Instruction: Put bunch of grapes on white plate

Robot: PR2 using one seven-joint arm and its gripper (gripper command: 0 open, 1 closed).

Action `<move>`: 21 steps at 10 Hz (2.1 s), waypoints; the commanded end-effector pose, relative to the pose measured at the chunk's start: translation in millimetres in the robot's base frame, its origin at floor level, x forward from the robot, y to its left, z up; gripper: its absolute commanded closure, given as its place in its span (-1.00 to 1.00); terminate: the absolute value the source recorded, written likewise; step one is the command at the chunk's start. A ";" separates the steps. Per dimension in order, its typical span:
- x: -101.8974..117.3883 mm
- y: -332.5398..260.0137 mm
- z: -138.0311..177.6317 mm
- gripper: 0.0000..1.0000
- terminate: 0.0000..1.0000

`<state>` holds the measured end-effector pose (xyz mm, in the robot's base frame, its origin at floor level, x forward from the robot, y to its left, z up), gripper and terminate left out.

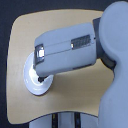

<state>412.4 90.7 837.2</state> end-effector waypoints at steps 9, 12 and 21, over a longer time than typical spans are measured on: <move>-3.0 74.5 -85.1 1.00 -1.00; 0.2 67.3 -91.6 1.00 -1.00; -11.8 60.8 -101.9 1.00 -1.00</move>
<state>409.9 156.5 745.3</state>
